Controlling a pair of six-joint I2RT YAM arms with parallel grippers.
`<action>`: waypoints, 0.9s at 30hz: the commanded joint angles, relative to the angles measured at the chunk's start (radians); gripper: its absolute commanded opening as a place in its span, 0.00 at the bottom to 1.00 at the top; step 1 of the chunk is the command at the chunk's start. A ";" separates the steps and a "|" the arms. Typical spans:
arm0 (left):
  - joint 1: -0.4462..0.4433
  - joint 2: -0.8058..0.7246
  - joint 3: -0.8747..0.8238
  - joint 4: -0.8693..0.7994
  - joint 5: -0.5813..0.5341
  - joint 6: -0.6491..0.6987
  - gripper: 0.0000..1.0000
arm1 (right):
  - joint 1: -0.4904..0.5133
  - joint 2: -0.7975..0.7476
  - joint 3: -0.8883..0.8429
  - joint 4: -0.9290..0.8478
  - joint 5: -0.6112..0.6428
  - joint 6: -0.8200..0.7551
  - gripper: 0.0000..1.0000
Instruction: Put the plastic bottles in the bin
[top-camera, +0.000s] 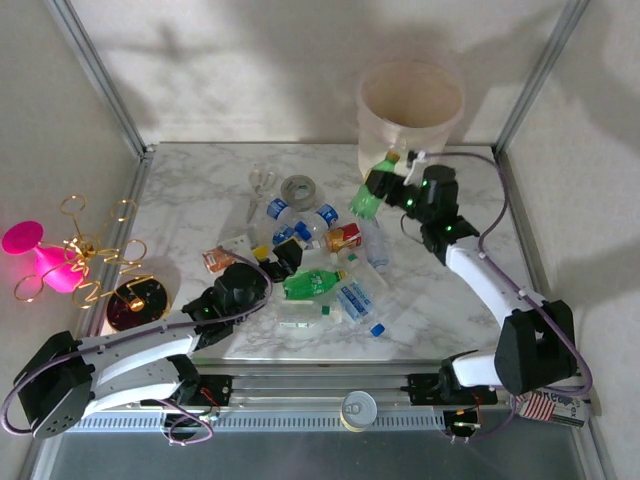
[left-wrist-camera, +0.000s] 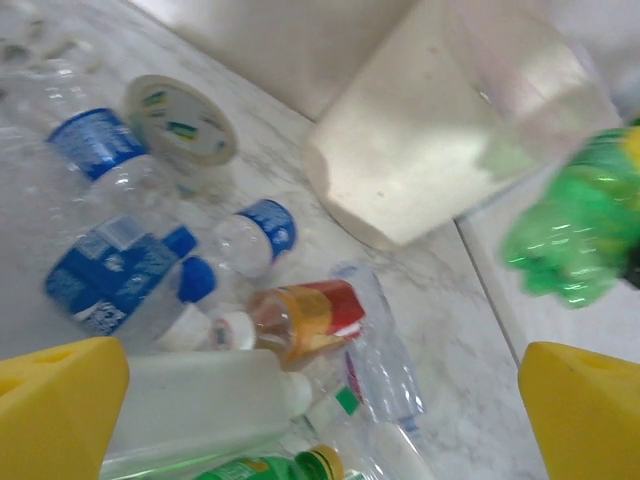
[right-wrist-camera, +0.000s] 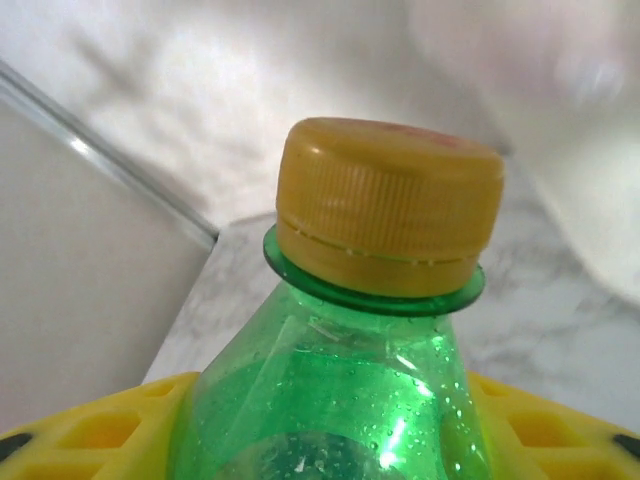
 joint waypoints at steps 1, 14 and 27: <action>0.026 -0.049 -0.028 -0.040 -0.091 -0.124 1.00 | -0.062 0.039 0.160 -0.017 -0.029 -0.058 0.55; 0.087 -0.310 -0.222 -0.136 -0.114 -0.276 1.00 | -0.216 0.480 0.862 -0.166 0.049 -0.119 0.55; 0.125 -0.221 -0.164 -0.188 0.115 -0.142 1.00 | -0.217 0.814 1.203 -0.300 0.038 -0.176 0.95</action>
